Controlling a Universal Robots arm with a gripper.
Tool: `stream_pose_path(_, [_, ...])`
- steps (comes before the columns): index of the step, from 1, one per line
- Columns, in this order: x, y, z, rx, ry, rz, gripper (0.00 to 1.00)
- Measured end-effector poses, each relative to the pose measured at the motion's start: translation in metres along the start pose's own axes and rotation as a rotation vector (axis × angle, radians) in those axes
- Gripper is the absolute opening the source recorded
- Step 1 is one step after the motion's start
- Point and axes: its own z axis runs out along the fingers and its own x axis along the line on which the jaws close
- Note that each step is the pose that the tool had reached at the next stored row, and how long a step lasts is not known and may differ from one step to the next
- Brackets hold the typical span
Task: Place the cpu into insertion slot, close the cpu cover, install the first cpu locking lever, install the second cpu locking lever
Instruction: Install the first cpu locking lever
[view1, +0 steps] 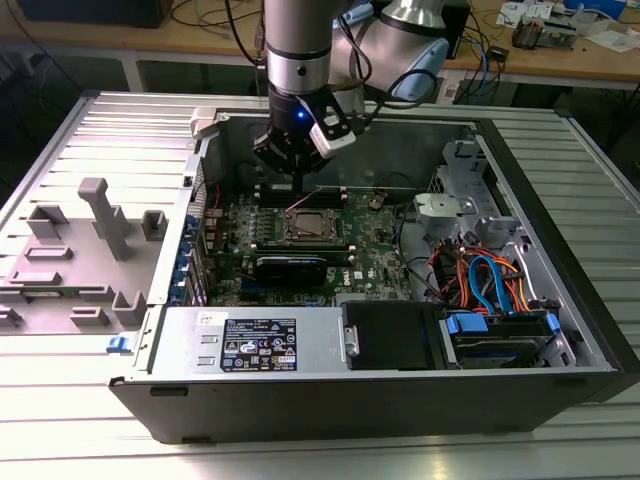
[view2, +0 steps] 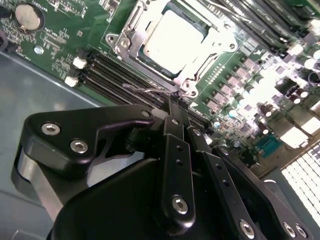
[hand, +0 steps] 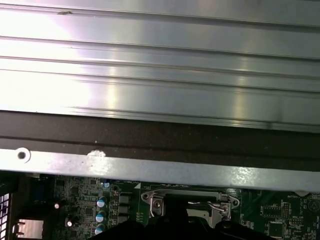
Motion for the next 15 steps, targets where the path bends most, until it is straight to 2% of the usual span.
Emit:
stream_pose_path(4, [-0.0086,-0.0007,0.0055,-0.001,0.0001,-0.001,0.11])
stream_pose_path(6, [-0.0087,-0.0008,0.0068,-0.0011,0.0001,-0.001,0.11])
stream_pose_path(10, [-0.0098,-0.0008,0.0094,-0.0077,-0.0003,-0.001,0.11])
stream_pose_path(15, [-0.0125,-0.0008,0.0117,-0.008,-0.0004,-0.001,0.11])
